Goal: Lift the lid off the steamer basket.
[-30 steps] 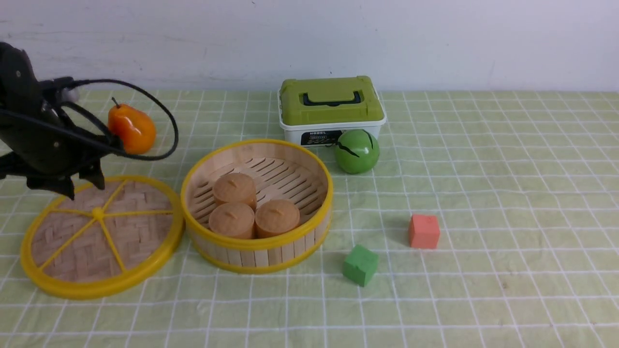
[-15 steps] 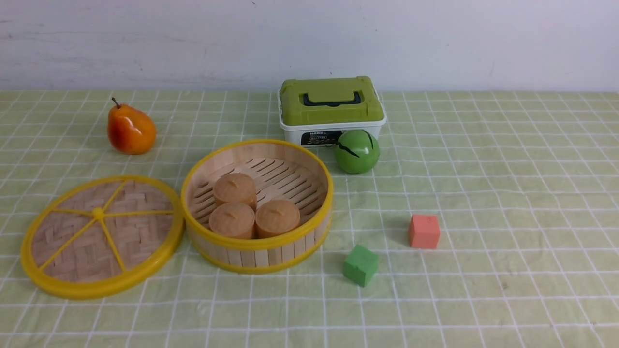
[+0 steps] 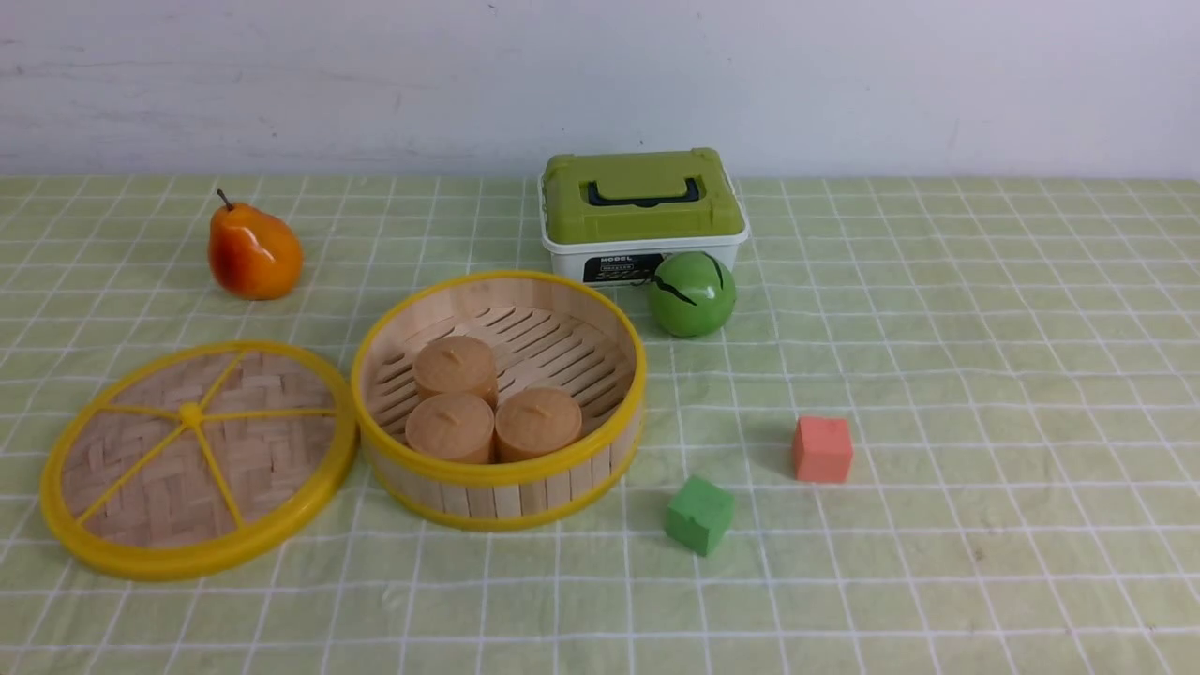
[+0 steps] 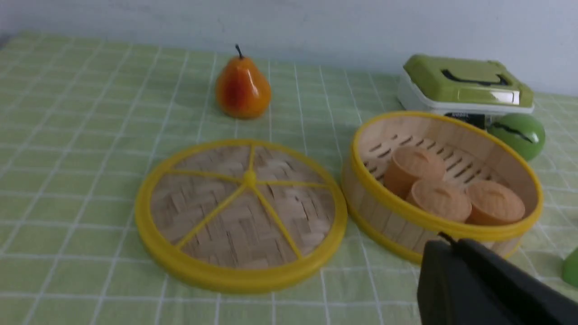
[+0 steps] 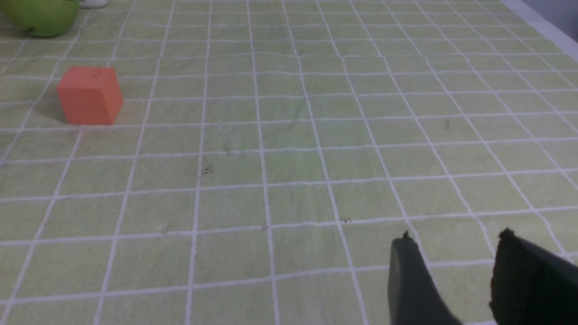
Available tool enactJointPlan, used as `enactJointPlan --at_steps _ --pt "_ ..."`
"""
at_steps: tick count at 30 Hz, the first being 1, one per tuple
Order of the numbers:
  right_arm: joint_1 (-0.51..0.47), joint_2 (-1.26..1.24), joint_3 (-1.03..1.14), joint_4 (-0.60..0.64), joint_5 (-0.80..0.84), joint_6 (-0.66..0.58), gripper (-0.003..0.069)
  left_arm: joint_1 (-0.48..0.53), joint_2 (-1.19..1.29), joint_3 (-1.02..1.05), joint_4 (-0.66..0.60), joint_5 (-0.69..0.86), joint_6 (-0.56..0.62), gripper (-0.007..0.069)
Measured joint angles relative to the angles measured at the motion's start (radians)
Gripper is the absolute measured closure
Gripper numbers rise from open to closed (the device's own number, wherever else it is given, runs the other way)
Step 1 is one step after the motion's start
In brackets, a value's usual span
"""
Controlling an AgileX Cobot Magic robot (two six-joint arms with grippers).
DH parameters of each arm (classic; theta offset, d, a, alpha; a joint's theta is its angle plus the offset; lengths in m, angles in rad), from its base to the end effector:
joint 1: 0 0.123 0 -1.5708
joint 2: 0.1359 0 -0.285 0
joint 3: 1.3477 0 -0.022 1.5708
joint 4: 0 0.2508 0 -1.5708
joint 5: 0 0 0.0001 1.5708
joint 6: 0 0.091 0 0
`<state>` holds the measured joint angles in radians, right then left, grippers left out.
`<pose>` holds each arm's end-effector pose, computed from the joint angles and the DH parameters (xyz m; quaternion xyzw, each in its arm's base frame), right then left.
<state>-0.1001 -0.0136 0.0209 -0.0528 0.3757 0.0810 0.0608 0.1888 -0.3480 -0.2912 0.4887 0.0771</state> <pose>0.0519 -0.0070 0.1731 0.0587 0.8013 -0.0281 0.5947 0.0563 -0.0089 0.2762 -0.0525 0.7795 -0.0903 0.6176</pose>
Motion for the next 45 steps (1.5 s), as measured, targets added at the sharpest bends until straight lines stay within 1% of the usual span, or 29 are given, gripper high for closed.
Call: enactJointPlan --at_steps 3,10,16,19,22,23,24,25,26,27,29,31,34,38,39,40,41,42,43,45 --pt "0.000 0.000 0.000 0.000 0.000 0.000 0.0418 0.000 -0.015 0.061 -0.021 -0.001 0.001 0.0637" --pt "0.000 0.000 0.000 0.000 0.000 0.000 0.0418 -0.008 -0.014 0.101 -0.052 0.001 0.001 0.0637" --pt "0.000 0.000 0.000 0.000 0.000 0.000 0.0418 -0.098 0.024 0.101 -0.071 -0.001 0.001 0.0637" --pt "0.000 0.000 0.000 0.000 0.000 0.000 0.0418 -0.156 0.031 0.101 -0.072 -0.053 0.001 0.0637" --pt "0.000 0.000 0.000 0.000 0.000 0.000 0.0418 -0.181 0.030 0.109 -0.077 -0.100 0.001 0.0637" --pt "0.000 0.000 0.000 0.000 0.000 0.000 0.0418 -0.186 0.022 0.120 -0.083 -0.132 0.001 0.0637" --pt "0.000 0.000 0.000 0.000 0.000 0.000 0.0418 -0.191 -0.007 0.168 -0.087 -0.223 0.001 0.0637" --pt "0.000 0.000 0.000 0.000 0.000 0.000 0.0418 -0.191 -0.010 0.174 -0.087 -0.233 0.001 0.0637" --pt "0.000 0.000 0.000 0.000 0.000 0.000 0.0418 -0.191 -0.036 0.227 -0.083 -0.320 0.001 0.0636" --pt "0.000 0.000 0.000 0.000 0.000 0.000 0.0418 -0.191 -0.047 0.255 -0.075 -0.365 0.001 0.0636" --pt "0.000 0.000 0.000 0.000 0.000 0.000 0.0418 -0.188 -0.074 0.315 -0.037 -0.443 0.001 0.0636" --pt "0.000 0.000 0.000 0.000 0.000 0.000 0.0418 -0.174 -0.107 0.355 0.017 -0.477 0.001 0.0636" --pt "0.000 0.000 0.000 0.000 0.000 0.000 0.0418 -0.150 -0.151 0.372 0.052 -0.465 -0.001 0.0636" --pt "0.000 0.000 0.000 0.000 0.000 0.000 0.0418 -0.113 -0.198 0.372 0.082 -0.312 -0.026 0.0636" --pt "0.000 0.000 0.000 0.000 0.000 0.000 0.0418 -0.103 -0.200 0.374 0.096 -0.241 -0.042 0.0636" --pt "0.000 0.000 0.000 0.000 0.000 0.000 0.0418 -0.101 -0.200 0.374 0.098 -0.229 -0.042 0.0636" --pt "0.000 0.000 0.000 0.000 0.000 0.000 0.0418 -0.084 -0.200 0.377 0.119 -0.144 -0.071 0.0636" --pt "0.000 0.000 0.000 0.000 0.000 0.000 0.0418 -0.084 -0.200 0.377 0.121 -0.136 -0.077 0.0636" --pt "0.000 0.000 0.000 0.000 0.000 0.000 0.0418 -0.074 -0.200 0.380 0.139 -0.093 -0.088 0.0636" --pt "0.000 0.000 0.000 0.000 0.000 0.000 0.0418 -0.072 -0.200 0.380 0.151 -0.096 -0.096 0.0636"
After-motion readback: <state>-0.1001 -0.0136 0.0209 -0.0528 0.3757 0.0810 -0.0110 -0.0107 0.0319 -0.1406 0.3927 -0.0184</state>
